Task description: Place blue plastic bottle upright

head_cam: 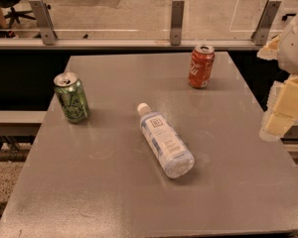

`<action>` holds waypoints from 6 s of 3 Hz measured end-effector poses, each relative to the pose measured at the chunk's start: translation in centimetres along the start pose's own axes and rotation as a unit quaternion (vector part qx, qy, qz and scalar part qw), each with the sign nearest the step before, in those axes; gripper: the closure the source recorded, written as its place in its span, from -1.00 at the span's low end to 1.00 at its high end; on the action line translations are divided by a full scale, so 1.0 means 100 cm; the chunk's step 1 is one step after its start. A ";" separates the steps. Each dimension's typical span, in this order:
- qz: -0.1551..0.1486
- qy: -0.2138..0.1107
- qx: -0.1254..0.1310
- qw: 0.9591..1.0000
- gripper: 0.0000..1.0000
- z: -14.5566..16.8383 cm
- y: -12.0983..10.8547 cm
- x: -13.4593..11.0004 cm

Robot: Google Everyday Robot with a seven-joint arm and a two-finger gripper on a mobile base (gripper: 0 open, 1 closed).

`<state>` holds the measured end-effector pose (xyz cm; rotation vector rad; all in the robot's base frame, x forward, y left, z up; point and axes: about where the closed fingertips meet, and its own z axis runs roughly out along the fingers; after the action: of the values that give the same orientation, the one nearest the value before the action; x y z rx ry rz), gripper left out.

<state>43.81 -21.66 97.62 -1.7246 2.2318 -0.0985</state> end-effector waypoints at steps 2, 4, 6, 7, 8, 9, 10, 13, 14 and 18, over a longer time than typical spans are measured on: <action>0.005 0.003 -0.004 1.000 -1.00 0.004 0.007 -0.030; 0.054 0.000 -0.044 0.998 -1.00 0.027 0.026 -0.089; 0.138 0.033 -0.038 0.989 -1.00 0.065 0.033 -0.124; 0.180 0.059 -0.032 0.981 -1.00 0.086 0.029 -0.134; 0.212 0.079 -0.032 0.974 -1.00 0.101 0.026 -0.147; 0.234 0.099 -0.035 0.966 -1.00 0.115 0.027 -0.157; 0.253 0.123 -0.047 0.959 -1.00 0.135 0.033 -0.161; 0.244 0.151 -0.065 0.956 -0.04 0.162 0.042 -0.175; 0.230 0.138 -0.064 0.961 0.45 0.158 0.043 -0.175; 0.014 -0.093 -0.003 0.996 1.00 0.050 0.025 -0.182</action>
Offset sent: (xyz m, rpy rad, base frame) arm 0.0007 0.0626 -0.0076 0.0093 0.0674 -0.0469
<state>46.97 -2.91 96.00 -1.6328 2.1213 0.0726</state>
